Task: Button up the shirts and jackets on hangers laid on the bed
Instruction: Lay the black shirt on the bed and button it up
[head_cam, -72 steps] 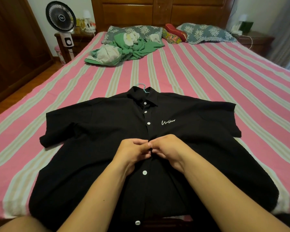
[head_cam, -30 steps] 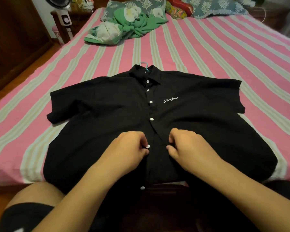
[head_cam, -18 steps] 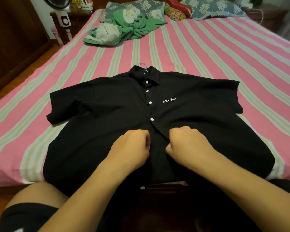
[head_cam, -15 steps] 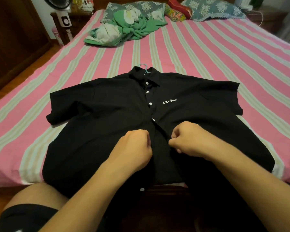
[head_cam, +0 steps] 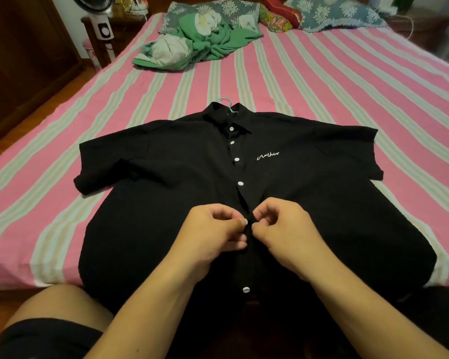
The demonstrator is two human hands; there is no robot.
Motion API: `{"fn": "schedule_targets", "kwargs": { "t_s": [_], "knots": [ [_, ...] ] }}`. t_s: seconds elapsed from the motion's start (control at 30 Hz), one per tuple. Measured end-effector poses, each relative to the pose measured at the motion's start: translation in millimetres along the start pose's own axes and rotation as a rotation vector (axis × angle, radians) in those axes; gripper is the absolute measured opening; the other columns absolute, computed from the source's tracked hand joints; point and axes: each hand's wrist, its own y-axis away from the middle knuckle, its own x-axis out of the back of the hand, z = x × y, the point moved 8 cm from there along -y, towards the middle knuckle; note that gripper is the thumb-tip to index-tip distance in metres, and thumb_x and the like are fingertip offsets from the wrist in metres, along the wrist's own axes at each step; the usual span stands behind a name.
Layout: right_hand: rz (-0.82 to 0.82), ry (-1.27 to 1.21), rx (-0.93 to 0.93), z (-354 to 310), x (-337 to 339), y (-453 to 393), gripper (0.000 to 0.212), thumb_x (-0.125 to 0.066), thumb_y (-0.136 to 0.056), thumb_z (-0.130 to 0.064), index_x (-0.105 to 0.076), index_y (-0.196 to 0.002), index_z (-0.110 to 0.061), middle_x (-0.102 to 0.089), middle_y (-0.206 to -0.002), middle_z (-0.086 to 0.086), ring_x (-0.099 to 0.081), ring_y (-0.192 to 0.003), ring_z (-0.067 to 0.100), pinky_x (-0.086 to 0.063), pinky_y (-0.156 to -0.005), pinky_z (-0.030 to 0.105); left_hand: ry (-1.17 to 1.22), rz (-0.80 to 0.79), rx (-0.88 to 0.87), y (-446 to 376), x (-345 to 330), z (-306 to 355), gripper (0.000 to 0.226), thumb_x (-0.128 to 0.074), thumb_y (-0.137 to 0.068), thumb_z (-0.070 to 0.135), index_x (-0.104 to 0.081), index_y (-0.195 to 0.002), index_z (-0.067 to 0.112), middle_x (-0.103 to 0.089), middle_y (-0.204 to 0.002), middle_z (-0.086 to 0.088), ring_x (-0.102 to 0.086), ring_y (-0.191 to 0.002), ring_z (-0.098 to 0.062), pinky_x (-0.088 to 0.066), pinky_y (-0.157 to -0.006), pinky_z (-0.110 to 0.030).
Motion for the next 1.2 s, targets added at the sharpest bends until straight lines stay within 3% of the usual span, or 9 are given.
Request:
{"fn": "schedule_targets", "kwargs": {
  "t_s": [0.23, 0.47, 0.7, 0.87, 1.03, 1.2],
  "knots": [
    [0.059, 0.02, 0.026, -5, 0, 6, 0.013, -0.073, -0.085, -0.031, -0.07, -0.073, -0.027, -0.068, -0.068, -0.011, -0.061, -0.067, 0.004, -0.043, -0.058, 0.022, -0.035, 0.005, -0.032, 0, 1, 0, 0.005, -0.071, -0.09, 0.002, -0.074, -0.087, -0.002, -0.07, -0.073, -0.011, -0.068, -0.069, -0.02, -0.062, -0.074, -0.035],
    [0.039, -0.16, -0.017, 5, -3, 7, 0.012, -0.082, -0.08, -0.024, -0.073, -0.073, -0.027, -0.071, -0.072, -0.01, -0.067, -0.068, 0.006, -0.05, -0.062, 0.023, -0.014, -0.027, -0.022, -1, 0, 0, 0.007, -0.071, -0.088, -0.003, -0.073, -0.082, -0.001, -0.068, -0.07, -0.013, -0.065, -0.066, -0.018, -0.062, -0.069, -0.031],
    [-0.031, -0.259, -0.021, 6, -7, 10, 0.013, -0.076, -0.085, -0.012, -0.076, -0.085, -0.025, -0.074, -0.072, -0.006, -0.07, -0.067, 0.003, -0.046, -0.06, 0.009, 0.012, -0.042, 0.01, -3, 1, -2, 0.011, -0.066, -0.092, -0.003, -0.072, -0.084, 0.001, -0.068, -0.07, -0.011, -0.065, -0.062, -0.015, -0.062, -0.064, -0.028],
    [-0.099, -0.313, 0.05, 2, -7, 15, 0.025, -0.07, -0.09, -0.007, -0.078, -0.1, -0.029, -0.076, -0.087, -0.01, -0.071, -0.08, 0.001, -0.047, -0.068, 0.008, 0.045, -0.058, 0.053, -5, 2, -4, 0.009, -0.064, -0.092, -0.005, -0.071, -0.089, -0.001, -0.067, -0.074, -0.013, -0.064, -0.062, -0.017, -0.059, -0.061, -0.026],
    [-0.111, -0.296, 0.129, -2, -8, 16, 0.029, -0.07, -0.09, -0.006, -0.08, -0.102, -0.03, -0.071, -0.101, -0.017, -0.069, -0.092, 0.0, -0.049, -0.081, 0.013, 0.094, -0.095, 0.088, -6, 2, -5, 0.011, -0.062, -0.092, -0.006, -0.07, -0.088, 0.001, -0.066, -0.074, -0.012, -0.064, -0.062, -0.017, -0.059, -0.061, -0.026],
    [-0.042, -0.282, 0.148, -2, -7, 20, 0.038, -0.063, -0.093, -0.002, -0.072, -0.119, -0.029, -0.075, -0.098, -0.014, -0.069, -0.091, -0.006, -0.05, -0.083, 0.009, 0.1, -0.079, 0.075, -8, 3, -5, 0.019, -0.065, -0.097, 0.014, -0.072, -0.094, -0.003, -0.069, -0.077, -0.014, -0.067, -0.07, -0.02, -0.061, -0.07, -0.031]
  ]
}}
